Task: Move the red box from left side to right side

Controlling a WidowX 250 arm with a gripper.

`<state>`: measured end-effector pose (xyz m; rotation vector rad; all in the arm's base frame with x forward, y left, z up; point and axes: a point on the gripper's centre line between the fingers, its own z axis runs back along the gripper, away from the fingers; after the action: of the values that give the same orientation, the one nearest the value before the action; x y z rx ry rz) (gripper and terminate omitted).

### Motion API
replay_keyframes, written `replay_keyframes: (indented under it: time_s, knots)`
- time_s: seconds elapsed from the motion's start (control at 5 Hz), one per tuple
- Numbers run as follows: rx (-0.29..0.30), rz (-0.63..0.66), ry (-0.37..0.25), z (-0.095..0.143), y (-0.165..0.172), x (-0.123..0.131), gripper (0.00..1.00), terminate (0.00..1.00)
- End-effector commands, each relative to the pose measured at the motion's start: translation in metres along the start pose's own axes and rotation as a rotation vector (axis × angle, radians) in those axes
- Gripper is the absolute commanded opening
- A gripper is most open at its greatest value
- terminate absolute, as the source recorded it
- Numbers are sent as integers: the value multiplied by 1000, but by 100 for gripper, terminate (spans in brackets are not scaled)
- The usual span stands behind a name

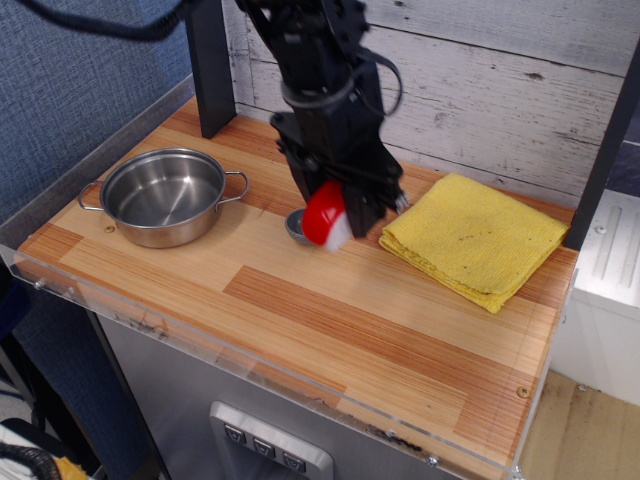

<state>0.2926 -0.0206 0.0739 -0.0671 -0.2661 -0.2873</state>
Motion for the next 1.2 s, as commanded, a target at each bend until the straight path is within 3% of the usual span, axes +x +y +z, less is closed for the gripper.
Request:
replay_keyframes:
  time_s: [0.0,0.4,1.0]
  knots:
    - [-6,-80,-7,15,-23,-36,0,0]
    - [-6,-80,11,5,-29,-43,0,0]
    - [1,-69,87,-44,-22,-44,0,0]
